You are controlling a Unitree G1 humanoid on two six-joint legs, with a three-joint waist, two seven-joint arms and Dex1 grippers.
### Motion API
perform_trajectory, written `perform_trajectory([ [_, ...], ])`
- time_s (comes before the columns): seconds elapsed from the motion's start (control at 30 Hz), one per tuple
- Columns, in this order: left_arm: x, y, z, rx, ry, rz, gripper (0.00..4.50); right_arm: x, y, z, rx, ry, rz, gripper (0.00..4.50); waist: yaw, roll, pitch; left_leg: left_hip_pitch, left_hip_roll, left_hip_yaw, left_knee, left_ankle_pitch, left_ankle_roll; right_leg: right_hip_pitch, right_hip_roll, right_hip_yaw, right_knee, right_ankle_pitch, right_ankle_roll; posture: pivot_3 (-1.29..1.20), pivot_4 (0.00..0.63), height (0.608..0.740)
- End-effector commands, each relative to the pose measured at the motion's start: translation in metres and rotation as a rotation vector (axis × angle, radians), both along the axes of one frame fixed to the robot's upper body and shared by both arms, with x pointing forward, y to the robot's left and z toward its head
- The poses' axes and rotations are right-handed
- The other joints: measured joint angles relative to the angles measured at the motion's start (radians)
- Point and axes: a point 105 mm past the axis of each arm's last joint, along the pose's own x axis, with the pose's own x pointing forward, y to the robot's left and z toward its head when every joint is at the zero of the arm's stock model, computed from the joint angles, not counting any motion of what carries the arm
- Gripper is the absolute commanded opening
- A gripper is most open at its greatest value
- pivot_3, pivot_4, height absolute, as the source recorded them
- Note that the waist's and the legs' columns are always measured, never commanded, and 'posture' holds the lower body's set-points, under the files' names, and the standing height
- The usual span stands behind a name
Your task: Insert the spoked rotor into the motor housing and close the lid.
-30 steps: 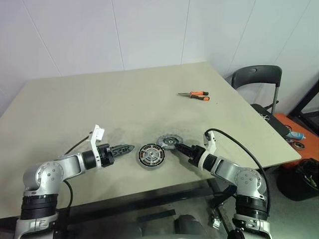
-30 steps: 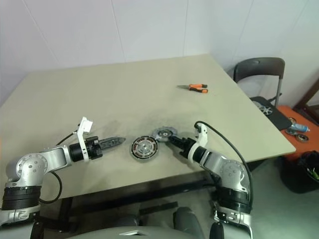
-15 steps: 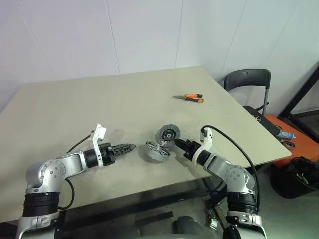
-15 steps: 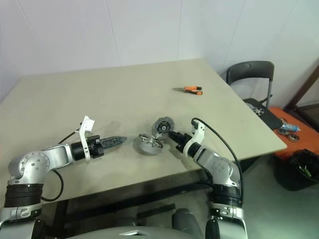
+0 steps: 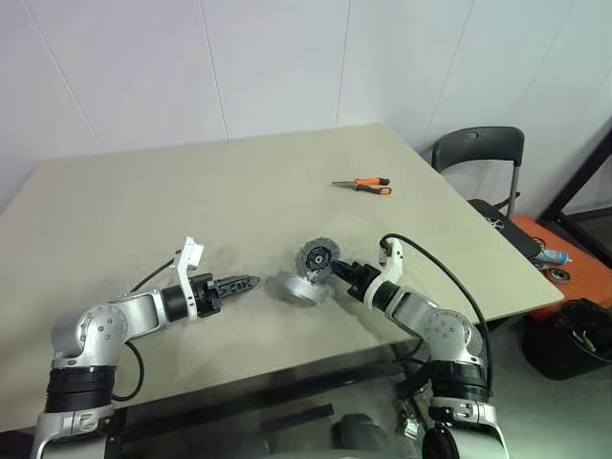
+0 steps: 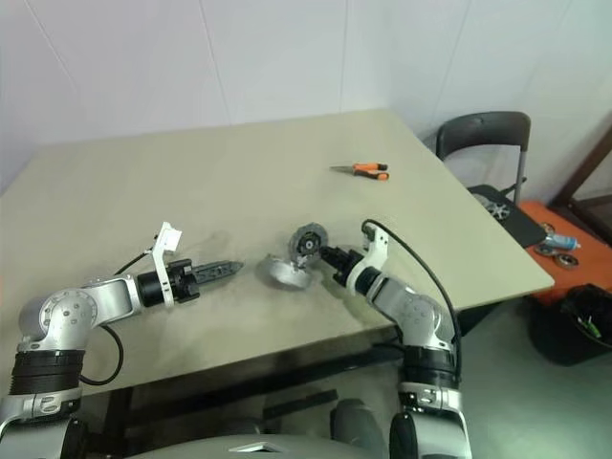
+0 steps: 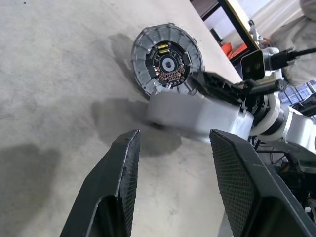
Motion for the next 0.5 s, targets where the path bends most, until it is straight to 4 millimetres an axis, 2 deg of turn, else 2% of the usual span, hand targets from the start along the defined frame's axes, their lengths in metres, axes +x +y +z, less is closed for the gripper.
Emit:
perform_trajectory([
  [0.03,0.007,-0.001,0.011,-0.001,-0.052,-0.007,2.39,0.02,-0.007,0.052,0.103,-0.155,-0.071,0.01,0.002,0.009,0.005,-0.003,0.0,0.0,0.0,0.0,0.0,-0.003,0.0,0.0,0.001,0.002,0.0,0.0,0.0,0.74],
  [0.13,0.008,-0.002,0.011,-0.003,-0.052,-0.011,2.39,0.024,-0.007,0.069,0.13,-0.2,-0.074,0.01,0.004,0.01,0.006,-0.017,-0.001,-0.001,-0.002,0.001,-0.001,-0.022,0.0,0.001,0.007,0.008,-0.001,0.0,0.0,0.74],
  [0.23,0.009,-0.003,0.011,-0.003,-0.051,-0.015,2.39,0.025,-0.007,0.072,0.128,-0.205,-0.075,0.01,0.002,0.01,0.006,-0.031,-0.001,0.0,-0.002,0.004,-0.006,-0.039,-0.001,0.001,0.014,0.007,-0.003,0.0,0.0,0.74],
  [0.5,0.006,-0.004,0.012,-0.003,-0.055,-0.023,2.39,0.025,-0.012,0.064,0.111,-0.186,-0.102,0.01,0.002,0.01,0.006,-0.031,-0.003,0.004,-0.002,0.001,-0.002,-0.042,-0.002,0.004,0.016,0.008,-0.003,0.0,0.0,0.74],
])
